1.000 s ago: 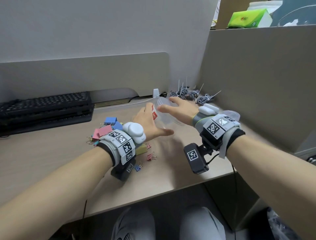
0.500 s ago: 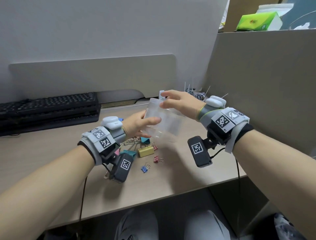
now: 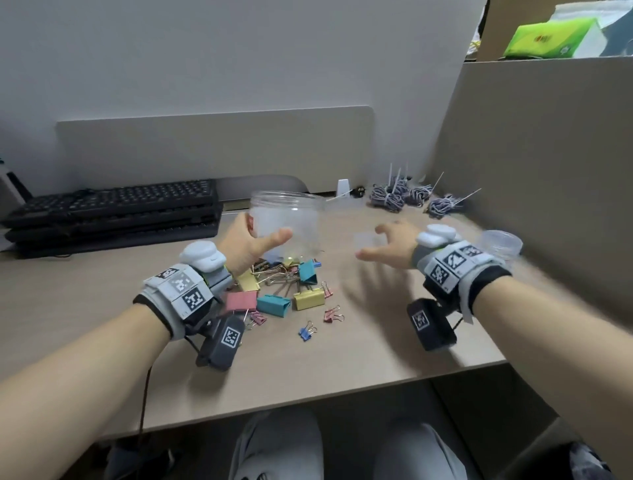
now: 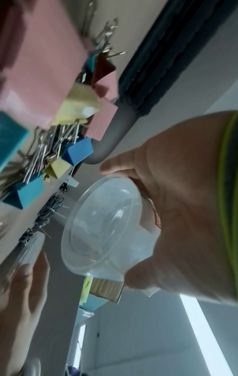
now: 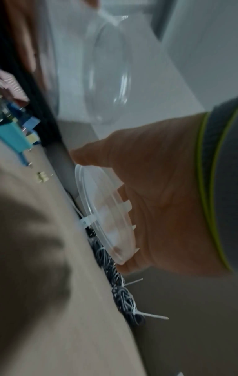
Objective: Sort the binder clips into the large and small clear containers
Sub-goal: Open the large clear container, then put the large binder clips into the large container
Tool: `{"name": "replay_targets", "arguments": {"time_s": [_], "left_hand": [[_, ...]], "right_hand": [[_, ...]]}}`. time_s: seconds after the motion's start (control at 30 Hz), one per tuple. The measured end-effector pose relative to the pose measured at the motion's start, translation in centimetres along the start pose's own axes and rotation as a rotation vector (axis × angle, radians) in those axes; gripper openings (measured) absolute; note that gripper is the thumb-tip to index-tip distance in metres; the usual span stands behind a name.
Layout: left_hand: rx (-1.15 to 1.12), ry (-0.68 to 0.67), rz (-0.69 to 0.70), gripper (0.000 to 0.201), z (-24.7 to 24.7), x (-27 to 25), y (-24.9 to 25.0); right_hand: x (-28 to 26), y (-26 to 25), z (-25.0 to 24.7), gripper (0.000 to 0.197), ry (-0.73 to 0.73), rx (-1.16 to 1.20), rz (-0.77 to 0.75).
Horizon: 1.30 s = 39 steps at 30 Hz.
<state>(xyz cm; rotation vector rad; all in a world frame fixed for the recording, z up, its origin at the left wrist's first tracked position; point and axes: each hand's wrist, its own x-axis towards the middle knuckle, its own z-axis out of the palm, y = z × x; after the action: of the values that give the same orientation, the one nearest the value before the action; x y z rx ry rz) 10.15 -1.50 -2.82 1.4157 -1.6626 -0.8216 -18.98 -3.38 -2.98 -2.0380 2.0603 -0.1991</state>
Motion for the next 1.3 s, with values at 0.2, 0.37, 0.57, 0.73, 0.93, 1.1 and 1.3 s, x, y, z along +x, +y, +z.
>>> {"name": "replay_targets", "arguments": {"time_s": [0.2, 0.37, 0.57, 0.73, 0.93, 1.1, 1.3], "left_hand": [[0.037, 0.052, 0.028, 0.094, -3.4, 0.3, -2.4], [-0.064, 0.049, 0.030, 0.105, -5.6, 1.9, -4.3], [-0.104, 0.037, 0.035, 0.111, -7.1, 3.9, -6.8], [-0.115, 0.072, 0.004, 0.105, -8.4, 3.8, -8.2], [-0.121, 0.102, 0.010, 0.108, -8.9, 2.8, -8.9], [-0.137, 0.086, -0.015, 0.099, -9.7, 2.4, -10.5], [-0.157, 0.081, -0.013, 0.105, -10.1, 2.0, -11.3]], "right_hand": [[3.0, -0.5, 3.0, 0.093, -0.068, -0.250, 0.107], [4.7, -4.6, 1.7, 0.080, -0.086, -0.231, -0.065], [4.8, -11.0, 3.3, 0.065, -0.294, -0.124, -0.309], [4.2, -11.6, 5.1, 0.072, -0.256, -0.289, -0.367], [4.0, -11.4, 3.7, 0.054, -0.208, -0.217, -0.363], [4.5, -11.9, 1.1, 0.024, -0.087, 0.087, -0.322], [5.7, -14.3, 1.8, 0.029, 0.009, 0.106, -0.294]]}}
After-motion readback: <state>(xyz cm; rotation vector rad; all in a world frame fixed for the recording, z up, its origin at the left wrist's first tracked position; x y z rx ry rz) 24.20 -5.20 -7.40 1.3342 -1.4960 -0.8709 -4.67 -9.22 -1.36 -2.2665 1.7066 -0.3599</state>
